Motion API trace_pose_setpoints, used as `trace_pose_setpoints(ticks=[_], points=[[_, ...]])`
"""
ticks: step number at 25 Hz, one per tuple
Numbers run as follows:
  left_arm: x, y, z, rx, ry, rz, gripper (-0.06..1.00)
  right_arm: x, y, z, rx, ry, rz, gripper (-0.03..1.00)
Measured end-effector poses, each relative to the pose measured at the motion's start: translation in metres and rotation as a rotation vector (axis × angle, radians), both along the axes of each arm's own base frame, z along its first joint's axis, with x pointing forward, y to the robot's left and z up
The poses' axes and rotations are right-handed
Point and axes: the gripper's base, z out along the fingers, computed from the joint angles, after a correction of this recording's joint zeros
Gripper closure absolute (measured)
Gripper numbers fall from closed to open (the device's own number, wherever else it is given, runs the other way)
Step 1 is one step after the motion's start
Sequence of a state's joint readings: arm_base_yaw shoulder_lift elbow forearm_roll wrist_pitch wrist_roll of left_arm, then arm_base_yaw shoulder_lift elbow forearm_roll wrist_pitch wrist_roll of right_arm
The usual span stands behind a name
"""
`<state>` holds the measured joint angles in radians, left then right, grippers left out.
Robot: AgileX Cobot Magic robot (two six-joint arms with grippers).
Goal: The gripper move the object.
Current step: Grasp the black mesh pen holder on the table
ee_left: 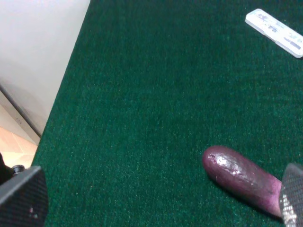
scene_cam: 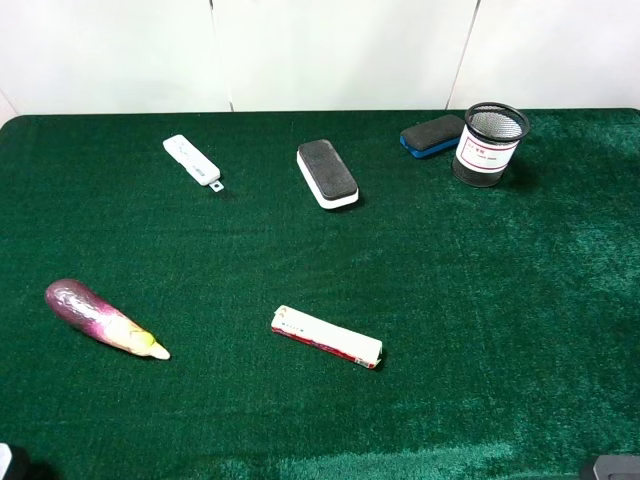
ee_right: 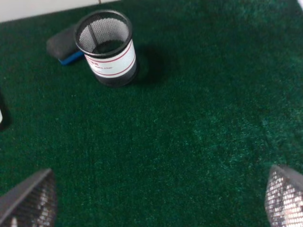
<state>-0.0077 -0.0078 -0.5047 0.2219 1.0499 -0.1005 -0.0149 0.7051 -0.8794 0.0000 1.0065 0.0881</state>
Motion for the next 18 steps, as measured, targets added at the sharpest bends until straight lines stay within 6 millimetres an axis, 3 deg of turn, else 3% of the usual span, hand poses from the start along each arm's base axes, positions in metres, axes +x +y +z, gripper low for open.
trace_pose_setpoints(ticks=[10,18], points=[[0.000,0.000,0.000,0.000,0.000,0.000,-0.05,0.101,-0.001,0.006,0.009,0.176,0.007,0.31],[0.000,0.000,0.000,0.000,0.000,0.000,-0.05,0.175,-0.001,-0.003,0.022,0.323,-0.002,0.31]])
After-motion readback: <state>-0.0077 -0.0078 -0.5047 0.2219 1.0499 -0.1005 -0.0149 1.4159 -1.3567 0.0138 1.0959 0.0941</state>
